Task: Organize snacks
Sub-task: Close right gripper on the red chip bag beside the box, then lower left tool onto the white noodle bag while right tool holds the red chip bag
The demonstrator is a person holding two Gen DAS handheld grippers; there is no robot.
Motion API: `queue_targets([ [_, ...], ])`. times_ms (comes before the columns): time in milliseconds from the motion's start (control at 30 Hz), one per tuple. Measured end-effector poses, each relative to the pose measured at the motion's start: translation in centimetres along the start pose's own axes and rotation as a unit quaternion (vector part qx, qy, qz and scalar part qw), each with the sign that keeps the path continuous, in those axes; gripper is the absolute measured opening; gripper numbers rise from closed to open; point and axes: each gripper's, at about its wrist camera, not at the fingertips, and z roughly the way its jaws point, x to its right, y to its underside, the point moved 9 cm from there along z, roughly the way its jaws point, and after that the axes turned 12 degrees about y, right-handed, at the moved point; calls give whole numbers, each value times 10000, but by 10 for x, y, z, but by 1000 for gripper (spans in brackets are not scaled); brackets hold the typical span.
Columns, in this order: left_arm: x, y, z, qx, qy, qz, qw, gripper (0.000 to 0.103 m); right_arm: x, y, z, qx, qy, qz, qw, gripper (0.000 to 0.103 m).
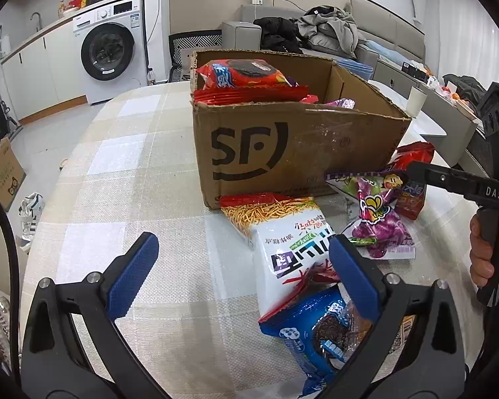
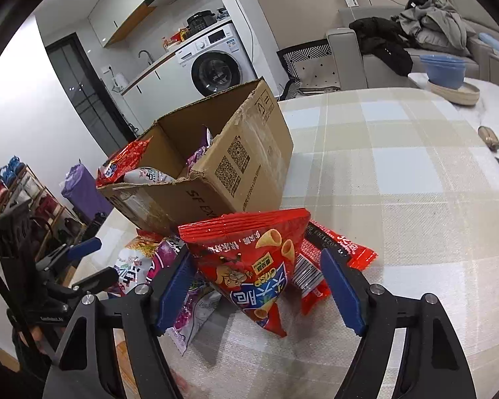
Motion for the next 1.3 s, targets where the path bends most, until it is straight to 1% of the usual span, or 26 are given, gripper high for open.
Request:
queue_targets([
  [133, 4, 1, 3, -19, 20, 37, 10000, 102, -1, 1, 4, -43, -103, 98, 9999, 74],
  [200, 5, 2, 4, -25, 23, 53, 10000, 102, -1, 1, 4, -46, -169, 144, 9997, 70],
  [233, 6, 2, 4, -25, 25, 56, 10000, 102, -1, 0, 4, -36, -188, 166, 9997, 68],
  [267, 7, 1, 4, -25, 32, 56, 10000, 102, -1, 0, 4, -34, -238, 193, 9995, 62],
  [333, 7, 1, 5, -23, 39, 51, 10000, 102, -1, 0, 5, -42, -273, 228, 9994, 60],
  [367, 7, 1, 5, -23, 40, 47, 10000, 102, -2, 0, 5, -19, -287, 213, 9994, 56],
  [467, 7, 1, 5, -21, 54, 32, 10000, 102, -3, 0, 3, 16, -280, 153, 9995, 51],
  [900, 8, 1, 7, -33, 68, 33, 10000, 102, 0, -6, -14, 157, -369, 93, 9992, 49],
  [1000, 9, 0, 7, -27, 74, 40, 10000, 102, 0, -7, -17, 181, -464, 133, 9987, 49],
  [1167, 9, 0, 7, -30, 81, 46, 10000, 102, -1, -6, -18, 103, -707, 236, 9972, 49],
  [1233, 10, 0, 8, -31, 87, 47, 9999, 102, -3, -6, -21, 167, -730, 206, 9970, 49],
  [1300, 11, 0, 8, -29, 115, 45, 9999, 102, -5, -6, -21, 141, -757, 157, 9969, 49],
])
